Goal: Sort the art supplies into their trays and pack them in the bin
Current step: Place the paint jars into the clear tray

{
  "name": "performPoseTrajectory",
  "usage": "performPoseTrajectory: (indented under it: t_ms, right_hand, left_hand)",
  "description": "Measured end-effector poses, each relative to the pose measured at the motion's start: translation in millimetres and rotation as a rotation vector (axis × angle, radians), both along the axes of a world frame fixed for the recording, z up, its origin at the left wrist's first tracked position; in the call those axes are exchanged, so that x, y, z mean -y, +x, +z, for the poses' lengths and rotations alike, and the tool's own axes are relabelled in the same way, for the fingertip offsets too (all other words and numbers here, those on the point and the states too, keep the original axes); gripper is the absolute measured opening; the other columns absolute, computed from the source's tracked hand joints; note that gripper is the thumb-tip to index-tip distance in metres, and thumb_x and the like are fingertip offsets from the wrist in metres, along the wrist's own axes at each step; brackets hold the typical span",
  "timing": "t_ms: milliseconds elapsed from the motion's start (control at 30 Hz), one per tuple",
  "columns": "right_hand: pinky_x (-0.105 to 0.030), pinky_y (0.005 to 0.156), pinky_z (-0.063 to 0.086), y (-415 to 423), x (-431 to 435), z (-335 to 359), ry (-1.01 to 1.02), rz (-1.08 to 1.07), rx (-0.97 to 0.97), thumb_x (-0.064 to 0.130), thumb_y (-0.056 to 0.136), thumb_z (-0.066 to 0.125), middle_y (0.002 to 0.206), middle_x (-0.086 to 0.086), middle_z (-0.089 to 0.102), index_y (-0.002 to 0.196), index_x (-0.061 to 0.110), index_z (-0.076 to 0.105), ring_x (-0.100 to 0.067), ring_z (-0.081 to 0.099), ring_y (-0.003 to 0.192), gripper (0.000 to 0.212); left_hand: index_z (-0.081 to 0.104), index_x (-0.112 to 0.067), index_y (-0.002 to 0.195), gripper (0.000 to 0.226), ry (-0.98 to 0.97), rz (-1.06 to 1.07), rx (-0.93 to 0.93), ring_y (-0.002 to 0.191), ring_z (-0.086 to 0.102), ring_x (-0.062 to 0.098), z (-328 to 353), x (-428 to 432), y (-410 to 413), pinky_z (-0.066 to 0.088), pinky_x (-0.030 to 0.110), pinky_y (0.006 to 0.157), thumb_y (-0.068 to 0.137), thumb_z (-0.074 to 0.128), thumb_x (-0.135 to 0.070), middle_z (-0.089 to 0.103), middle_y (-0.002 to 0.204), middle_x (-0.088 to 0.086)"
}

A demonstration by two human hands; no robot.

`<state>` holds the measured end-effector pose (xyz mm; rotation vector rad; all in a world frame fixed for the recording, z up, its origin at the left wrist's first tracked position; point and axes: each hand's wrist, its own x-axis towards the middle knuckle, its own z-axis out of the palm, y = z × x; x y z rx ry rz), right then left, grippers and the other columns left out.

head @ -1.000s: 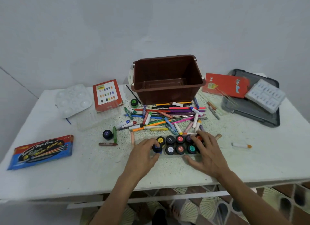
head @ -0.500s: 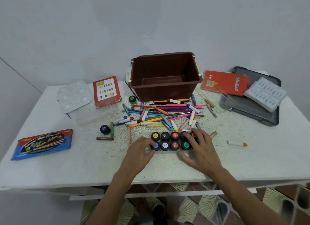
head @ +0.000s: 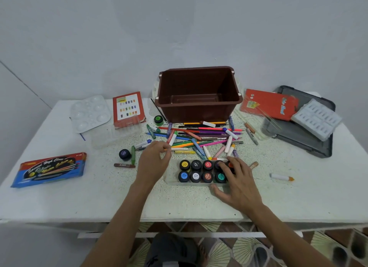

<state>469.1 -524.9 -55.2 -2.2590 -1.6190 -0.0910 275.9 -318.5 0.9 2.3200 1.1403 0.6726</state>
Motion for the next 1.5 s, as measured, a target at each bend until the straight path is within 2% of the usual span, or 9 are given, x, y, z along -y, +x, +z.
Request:
performPoseTrajectory:
  t_ms: [233,333,533,633,767,1033,1167,1300,1500]
  right_hand:
    - [-0.051,0.106,0.04,0.3,0.4,0.8,0.003,0.014,0.007,0.066,0.081,0.058,0.135,-0.015,0.052,0.13,0.016,0.059,-0.034,0.042,0.13,0.071]
    - [-0.051,0.105,0.041,0.8,0.4,1.0,0.008,0.011,0.009,0.067,0.081,0.058,0.135,-0.014,0.052,0.13,0.016,0.059,-0.034,0.043,0.131,0.071]
    - [-0.052,0.105,0.042,1.7,-0.5,-0.9,0.029,0.012,0.008,0.067,0.08,0.06,0.135,-0.014,0.053,0.129,0.015,0.06,-0.034,0.044,0.13,0.071]
    - [-0.053,0.104,0.044,0.7,0.7,-1.2,0.034,0.008,0.0,0.066,0.08,0.06,0.135,-0.015,0.053,0.128,0.015,0.06,-0.034,0.044,0.13,0.07]
    - [-0.053,0.104,0.044,1.6,0.4,-1.4,0.017,0.006,-0.001,0.068,0.082,0.057,0.136,-0.014,0.053,0.13,0.015,0.06,-0.034,0.043,0.131,0.071]
    - [-0.053,0.104,0.043,2.8,-1.1,-1.1,0.031,0.012,-0.002,0.066,0.081,0.06,0.134,-0.015,0.054,0.128,0.014,0.061,-0.034,0.044,0.13,0.07]
    - [-0.051,0.105,0.042,3.1,-0.3,-0.8,0.027,0.017,0.009,0.066,0.082,0.059,0.134,-0.015,0.054,0.128,0.014,0.061,-0.034,0.044,0.13,0.07]
    - [-0.052,0.105,0.042,3.0,-1.0,-2.0,0.014,0.017,0.008,0.068,0.082,0.059,0.135,-0.015,0.053,0.13,0.014,0.06,-0.034,0.044,0.131,0.072]
    - [-0.053,0.105,0.042,3.1,-1.6,-2.1,0.001,0.018,0.007,0.07,0.082,0.057,0.136,-0.015,0.052,0.13,0.015,0.058,-0.035,0.043,0.131,0.073]
  left_hand:
    - [0.067,-0.013,0.102,0.013,0.036,0.115,-0.027,0.086,0.063,0.019,-1.2,-62.2,25.0,0.052,0.034,0.07,0.09,0.062,-0.017,0.066,0.098,0.004]
    - [0.064,-0.013,0.113,0.023,0.044,0.149,-0.113,0.093,0.059,0.022,-4.1,-85.3,35.4,0.047,0.034,0.071,0.091,0.06,-0.017,0.064,0.111,0.008]
    - [0.047,-0.015,0.144,0.052,0.085,0.091,-0.443,0.133,0.043,0.04,-15.3,-113.9,54.1,0.042,0.051,0.105,0.093,0.058,-0.015,0.042,0.15,0.018]
    - [0.053,-0.017,0.139,0.045,0.108,0.058,-0.531,0.131,0.045,0.043,-18.7,-120.5,61.0,0.042,0.053,0.104,0.095,0.049,-0.01,0.041,0.15,0.02]
    - [0.07,-0.01,0.116,0.031,0.08,0.062,-0.449,0.108,0.061,0.036,-19.9,-123.8,63.2,0.051,0.042,0.09,0.093,0.051,-0.001,0.057,0.128,0.018]
    - [0.067,-0.014,0.089,0.005,0.02,0.189,-0.026,0.096,0.055,0.021,-17.6,-98.3,41.2,0.043,0.029,0.074,0.086,0.067,-0.017,0.055,0.109,0.007]
    - [0.056,-0.014,0.077,0.02,0.032,0.302,0.114,0.087,0.052,0.014,-21.2,-70.9,26.7,0.036,0.014,0.067,0.085,0.073,-0.021,0.055,0.101,0.002]
    - [0.049,-0.013,0.077,0.024,0.032,0.348,0.181,0.072,0.051,0.017,-23.4,-55.1,16.1,0.03,0.014,0.059,0.087,0.07,-0.014,0.055,0.081,0.003]
    - [0.053,-0.024,0.093,0.026,-0.013,0.171,0.183,0.078,0.062,0.006,-10.6,-31.8,6.4,0.052,0.02,0.063,0.082,0.077,-0.022,0.065,0.09,-0.008]
